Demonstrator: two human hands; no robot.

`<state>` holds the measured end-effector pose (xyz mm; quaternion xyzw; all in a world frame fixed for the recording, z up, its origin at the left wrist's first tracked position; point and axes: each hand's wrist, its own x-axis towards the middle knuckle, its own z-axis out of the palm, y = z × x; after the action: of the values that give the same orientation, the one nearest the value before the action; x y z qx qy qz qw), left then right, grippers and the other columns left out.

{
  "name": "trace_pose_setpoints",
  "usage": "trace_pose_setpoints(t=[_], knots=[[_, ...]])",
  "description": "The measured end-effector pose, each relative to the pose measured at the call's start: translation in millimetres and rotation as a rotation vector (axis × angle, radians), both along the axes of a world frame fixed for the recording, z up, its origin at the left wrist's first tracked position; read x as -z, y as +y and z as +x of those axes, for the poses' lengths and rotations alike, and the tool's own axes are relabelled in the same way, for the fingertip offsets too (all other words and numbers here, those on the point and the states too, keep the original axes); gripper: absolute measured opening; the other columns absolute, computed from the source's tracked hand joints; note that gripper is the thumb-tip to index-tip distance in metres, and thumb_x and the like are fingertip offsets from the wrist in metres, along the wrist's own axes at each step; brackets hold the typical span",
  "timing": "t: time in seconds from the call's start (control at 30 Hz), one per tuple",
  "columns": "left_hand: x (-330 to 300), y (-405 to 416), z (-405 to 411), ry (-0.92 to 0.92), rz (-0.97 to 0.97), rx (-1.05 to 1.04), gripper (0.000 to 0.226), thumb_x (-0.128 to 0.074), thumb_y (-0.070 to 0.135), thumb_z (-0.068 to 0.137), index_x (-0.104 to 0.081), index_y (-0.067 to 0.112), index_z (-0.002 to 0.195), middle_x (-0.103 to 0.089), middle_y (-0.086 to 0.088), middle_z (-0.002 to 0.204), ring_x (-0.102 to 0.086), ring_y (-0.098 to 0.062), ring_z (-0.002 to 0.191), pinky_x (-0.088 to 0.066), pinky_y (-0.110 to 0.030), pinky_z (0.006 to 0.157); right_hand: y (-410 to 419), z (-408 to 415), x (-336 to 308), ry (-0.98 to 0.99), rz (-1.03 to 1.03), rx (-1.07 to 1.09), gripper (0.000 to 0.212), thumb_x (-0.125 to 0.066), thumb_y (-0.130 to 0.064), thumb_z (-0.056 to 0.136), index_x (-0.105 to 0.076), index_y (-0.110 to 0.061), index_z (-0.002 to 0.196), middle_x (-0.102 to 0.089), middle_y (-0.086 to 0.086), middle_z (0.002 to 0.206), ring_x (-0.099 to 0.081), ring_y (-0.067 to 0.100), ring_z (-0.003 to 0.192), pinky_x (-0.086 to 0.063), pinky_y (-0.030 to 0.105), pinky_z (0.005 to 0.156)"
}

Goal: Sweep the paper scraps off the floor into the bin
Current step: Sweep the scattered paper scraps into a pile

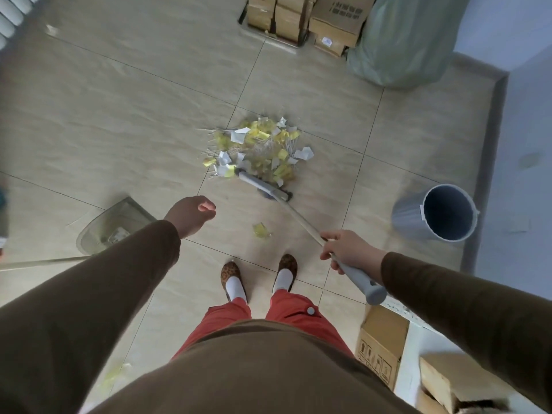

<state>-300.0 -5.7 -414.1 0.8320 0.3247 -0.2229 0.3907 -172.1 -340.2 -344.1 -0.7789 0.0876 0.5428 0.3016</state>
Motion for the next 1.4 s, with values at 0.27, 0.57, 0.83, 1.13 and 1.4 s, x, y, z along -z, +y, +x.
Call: trace_pose_setpoints(t=[0.27,0.57,0.83,1.13,1.4], knots=[[-9,-33,40,-0.046,-0.002,0.064,0.022,-0.061,0.024,0.091,-0.070,0.018,0.110,-0.070,-0.004,0.114,-0.063,-0.022,0.104,-0.050,-0.036,0.092,-22,32,-34,0.044,0.038,-0.103,0.054,-0.051,-0.003,0.093,-0.045,-0.018,0.145,-0.072,0.017,0.093,-0.054,0.018,0.047,-0.045,0.024,0.040],[-12,6,43,-0.070,0.004,0.191,0.019,-0.062,0.025,0.092,-0.069,0.019,0.108,-0.070,-0.003,0.113,-0.064,-0.019,0.104,-0.050,-0.036,0.094,22,35,-44,0.033,0.051,-0.099,0.051,-0.052,-0.007,0.096,-0.044,-0.017,0.146,-0.071,0.016,0.093,-0.054,0.016,0.044,-0.044,0.024,0.039],[10,75,58,-0.069,0.069,0.275,0.020,-0.063,0.025,0.090,-0.070,0.019,0.109,-0.070,-0.004,0.112,-0.063,-0.020,0.103,-0.048,-0.032,0.089,64,4,-45,-0.016,0.157,0.020,0.053,-0.056,-0.007,0.093,-0.047,-0.020,0.144,-0.072,0.017,0.100,-0.054,0.014,0.046,-0.045,0.024,0.040],[15,83,59,0.003,0.000,0.338,0.020,-0.062,0.027,0.091,-0.070,0.021,0.109,-0.070,-0.002,0.111,-0.063,-0.021,0.103,-0.049,-0.038,0.095,95,-11,-55,0.003,0.241,0.112,0.052,-0.058,-0.006,0.093,-0.050,-0.023,0.141,-0.071,0.021,0.104,-0.052,0.014,0.044,-0.045,0.025,0.039],[6,104,81,-0.010,0.018,0.320,0.021,-0.059,0.028,0.092,-0.068,0.023,0.111,-0.069,0.000,0.113,-0.063,-0.018,0.101,-0.049,-0.033,0.087,126,13,-56,0.166,0.208,0.180,0.050,-0.052,-0.002,0.095,-0.047,-0.017,0.142,-0.071,0.019,0.093,-0.051,0.014,0.043,-0.042,0.022,0.038]])
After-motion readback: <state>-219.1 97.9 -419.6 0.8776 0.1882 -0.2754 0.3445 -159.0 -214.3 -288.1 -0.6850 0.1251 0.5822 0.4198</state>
